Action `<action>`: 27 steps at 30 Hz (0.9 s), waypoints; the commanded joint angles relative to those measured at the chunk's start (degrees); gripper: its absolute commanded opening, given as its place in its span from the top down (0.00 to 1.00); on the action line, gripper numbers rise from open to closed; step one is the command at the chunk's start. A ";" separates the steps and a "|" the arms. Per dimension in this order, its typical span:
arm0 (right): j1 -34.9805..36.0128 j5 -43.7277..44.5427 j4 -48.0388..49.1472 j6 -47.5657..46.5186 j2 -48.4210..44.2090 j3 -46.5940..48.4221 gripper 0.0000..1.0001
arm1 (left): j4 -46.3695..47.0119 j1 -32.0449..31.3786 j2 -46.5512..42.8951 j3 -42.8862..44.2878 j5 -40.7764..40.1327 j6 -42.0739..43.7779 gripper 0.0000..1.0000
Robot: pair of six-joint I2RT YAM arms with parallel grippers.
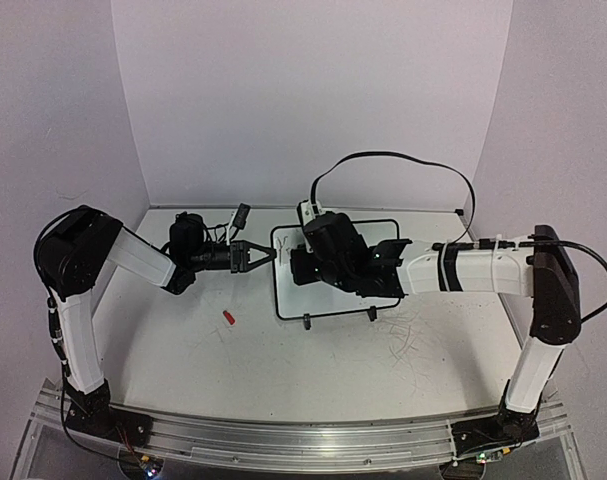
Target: Write a sentence on the whiteboard
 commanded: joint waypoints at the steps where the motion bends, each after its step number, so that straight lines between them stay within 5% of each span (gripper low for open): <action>1: -0.14 -0.58 0.94 0.68 0.76 1.38 1.00 | 1.70 -0.19 -2.65 0.89 2.05 -1.07 1.00; 27: 0.82 0.17 -0.25 4.68 -1.47 -3.99 1.00 | 1.69 -0.25 -2.76 0.80 2.12 -1.20 1.00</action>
